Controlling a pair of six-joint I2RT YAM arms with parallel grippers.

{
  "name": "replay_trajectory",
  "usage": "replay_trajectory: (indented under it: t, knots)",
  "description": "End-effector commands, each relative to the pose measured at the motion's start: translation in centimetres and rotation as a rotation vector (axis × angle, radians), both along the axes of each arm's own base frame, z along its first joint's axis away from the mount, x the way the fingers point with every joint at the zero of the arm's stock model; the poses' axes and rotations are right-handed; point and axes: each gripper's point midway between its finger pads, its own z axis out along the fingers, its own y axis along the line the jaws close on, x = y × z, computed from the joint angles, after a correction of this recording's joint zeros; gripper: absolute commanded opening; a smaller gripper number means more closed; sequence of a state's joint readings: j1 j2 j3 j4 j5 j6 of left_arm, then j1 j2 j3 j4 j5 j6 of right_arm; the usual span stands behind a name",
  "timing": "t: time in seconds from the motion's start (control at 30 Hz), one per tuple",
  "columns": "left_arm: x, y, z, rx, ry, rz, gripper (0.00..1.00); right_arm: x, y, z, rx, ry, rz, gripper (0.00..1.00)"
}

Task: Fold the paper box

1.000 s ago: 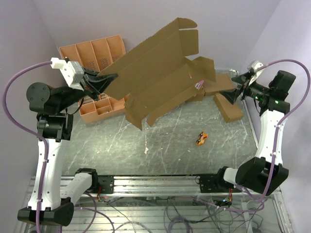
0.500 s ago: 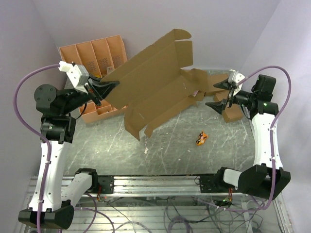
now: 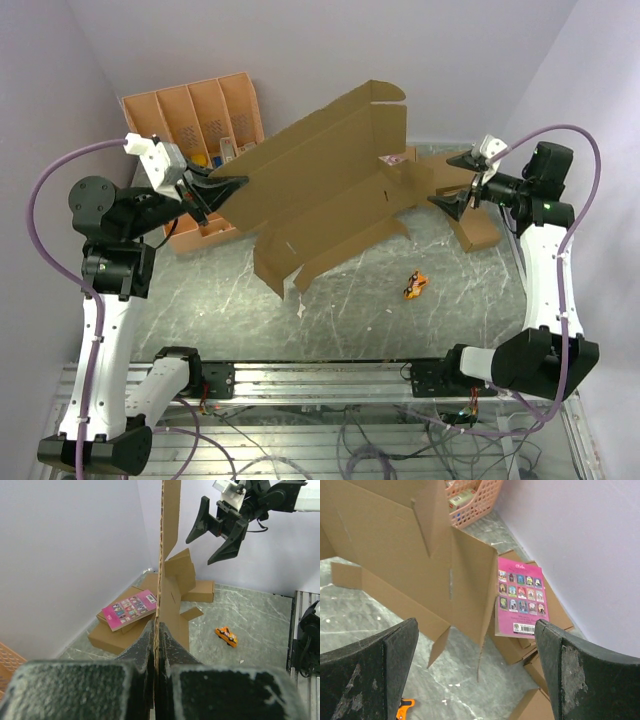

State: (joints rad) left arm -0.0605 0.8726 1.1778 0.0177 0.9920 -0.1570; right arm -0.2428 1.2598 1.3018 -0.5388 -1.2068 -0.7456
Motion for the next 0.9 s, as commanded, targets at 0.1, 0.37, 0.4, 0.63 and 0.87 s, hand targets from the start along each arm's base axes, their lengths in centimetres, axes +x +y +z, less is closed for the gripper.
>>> replay_trajectory:
  t: [0.1, 0.37, 0.4, 0.63, 0.87]
  knots:
    - [-1.1, -0.2, 1.0, 0.002, -0.062, -0.032, 0.07, 2.9, -1.2, -3.2, -0.043, 0.019, -0.021, 0.98]
    - [-1.1, -0.2, 1.0, -0.01, -0.057, -0.037, 0.07, 4.4, -1.0, -4.8, -0.029, 0.05, -0.08, 0.71]
    - [-1.0, -0.2, 1.0, -0.012, -0.055, -0.03, 0.07, 4.2, -0.9, -4.8, -0.034, 0.036, -0.084, 0.65]
    - [-0.3, -0.1, 1.0, -0.032, -0.066, -0.012, 0.07, 3.6, -0.8, -4.0, -0.035, -0.022, -0.132, 0.17]
    - [1.3, -0.2, 0.7, -0.012, -0.057, -0.02, 0.07, 3.8, -0.2, -5.3, 0.052, 0.038, -0.163, 0.0]
